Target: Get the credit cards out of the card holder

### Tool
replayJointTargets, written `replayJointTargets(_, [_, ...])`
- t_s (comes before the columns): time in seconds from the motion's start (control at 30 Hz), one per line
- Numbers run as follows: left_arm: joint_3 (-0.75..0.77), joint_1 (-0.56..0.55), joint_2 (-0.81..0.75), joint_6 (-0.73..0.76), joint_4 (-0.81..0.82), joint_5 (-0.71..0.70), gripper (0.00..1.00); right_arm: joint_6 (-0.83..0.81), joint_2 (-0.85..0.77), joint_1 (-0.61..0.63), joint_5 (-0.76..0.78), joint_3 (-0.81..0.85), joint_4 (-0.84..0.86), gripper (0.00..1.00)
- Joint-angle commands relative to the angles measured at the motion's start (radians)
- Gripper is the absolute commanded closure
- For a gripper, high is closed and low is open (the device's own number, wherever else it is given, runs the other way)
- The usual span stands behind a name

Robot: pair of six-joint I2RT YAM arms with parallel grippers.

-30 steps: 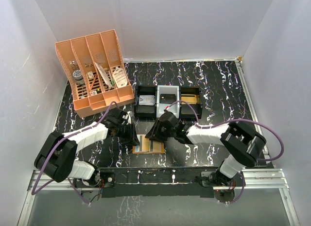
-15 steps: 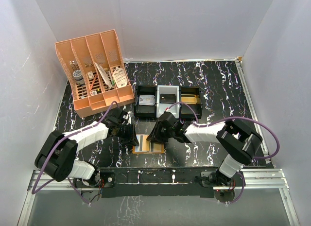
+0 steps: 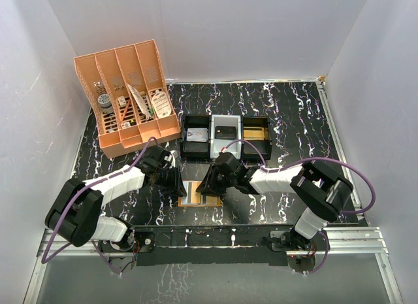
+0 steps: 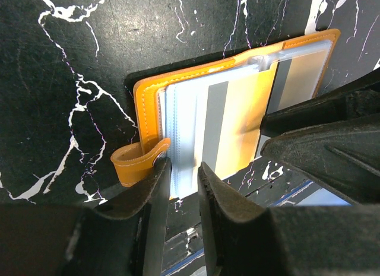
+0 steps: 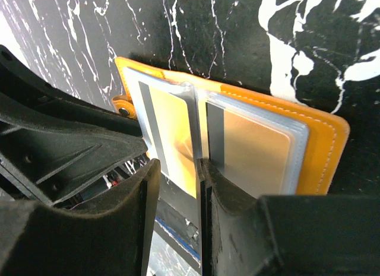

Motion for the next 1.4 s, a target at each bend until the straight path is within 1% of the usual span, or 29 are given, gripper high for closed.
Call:
replayJointTargets(0.0, [-0.032,-0.002,-0.016,0.01,-0.046,-0.004,0.75,-0.005,-0.027,-0.007,-0.047,-0.016,0.101,0.71])
replayJointTargets(0.43, [-0.024,-0.001,0.003,0.026,-0.043,0.017,0.75,0.003,-0.006,-0.007,-0.063,-0.005,0.111,0.71])
replayJointTargets(0.63, [-0.024,-0.002,0.007,0.032,-0.046,0.019,0.76,0.026,0.011,-0.008,-0.095,-0.006,0.169,0.72])
replayJointTargets(0.77, [-0.024,-0.001,0.006,0.032,-0.041,0.021,0.76,0.023,0.016,-0.008,-0.095,0.001,0.167,0.78])
replayJointTargets(1.03, [-0.024,-0.001,0.005,0.035,-0.041,0.019,0.76,0.014,0.011,-0.008,-0.087,0.01,0.16,0.95])
replayJointTargets(1.13, [-0.018,-0.001,0.007,0.037,-0.047,0.017,0.77,0.011,0.008,-0.009,-0.081,0.014,0.144,0.97])
replayJointTargets(1.2, [-0.017,-0.001,0.009,0.04,-0.048,0.015,0.76,0.002,-0.006,-0.009,-0.054,0.022,0.093,0.95])
replayJointTargets(1.3, [-0.017,-0.002,0.009,0.04,-0.049,0.013,0.77,-0.03,-0.037,-0.009,0.019,0.04,-0.006,0.81])
replayJointTargets(1.37, [-0.018,-0.001,0.01,0.038,-0.045,0.014,0.77,-0.049,-0.047,-0.009,0.048,0.046,-0.04,0.71])
